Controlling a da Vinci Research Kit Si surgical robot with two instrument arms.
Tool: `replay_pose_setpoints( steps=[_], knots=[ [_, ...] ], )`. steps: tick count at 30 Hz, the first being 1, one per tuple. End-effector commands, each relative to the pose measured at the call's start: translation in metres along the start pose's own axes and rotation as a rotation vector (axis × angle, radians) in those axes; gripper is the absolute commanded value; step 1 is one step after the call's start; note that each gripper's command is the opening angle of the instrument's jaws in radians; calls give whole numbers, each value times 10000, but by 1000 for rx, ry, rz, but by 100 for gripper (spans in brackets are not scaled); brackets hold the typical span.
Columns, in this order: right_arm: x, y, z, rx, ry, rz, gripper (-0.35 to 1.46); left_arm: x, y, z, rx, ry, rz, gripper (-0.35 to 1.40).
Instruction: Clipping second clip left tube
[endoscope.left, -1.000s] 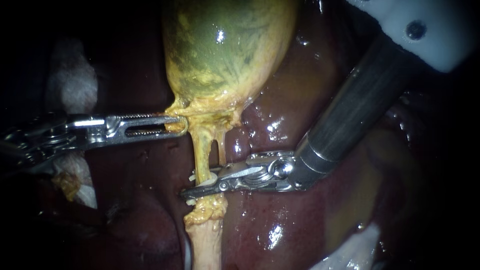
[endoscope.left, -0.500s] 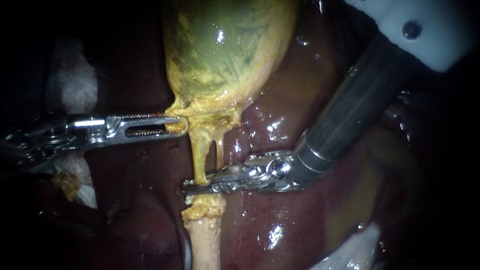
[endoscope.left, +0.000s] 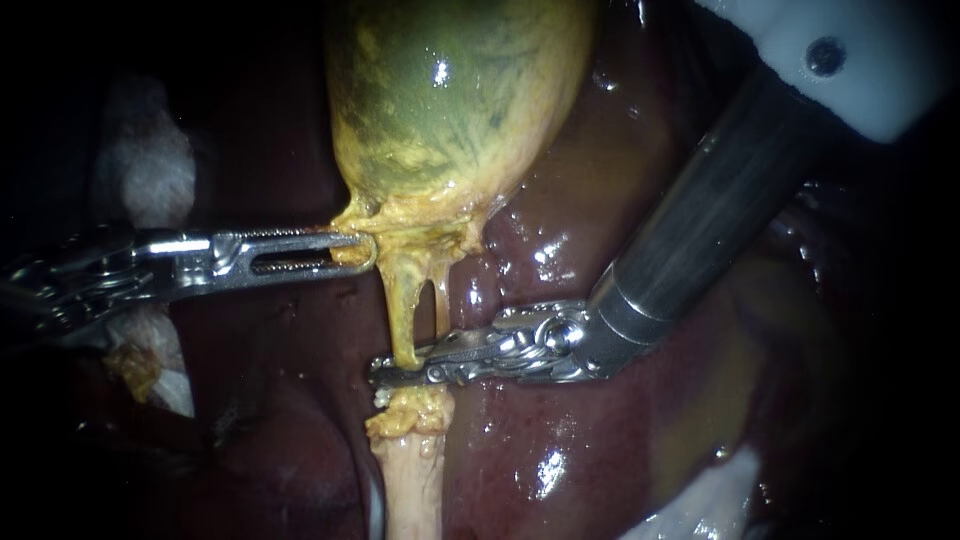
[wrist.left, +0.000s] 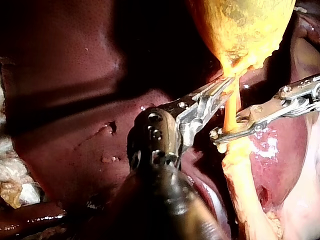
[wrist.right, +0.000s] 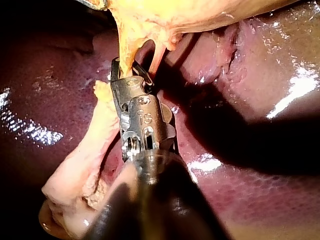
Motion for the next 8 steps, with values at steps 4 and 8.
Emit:
replay_pose_setpoints(
  steps=[4,8],
  knots=[
    [0,0,0,0,-3,0,-35,0,0,0,0,0,0,-35],
    [0,0,0,0,-3,0,-35,0,0,0,0,0,0,-35]
  ],
)
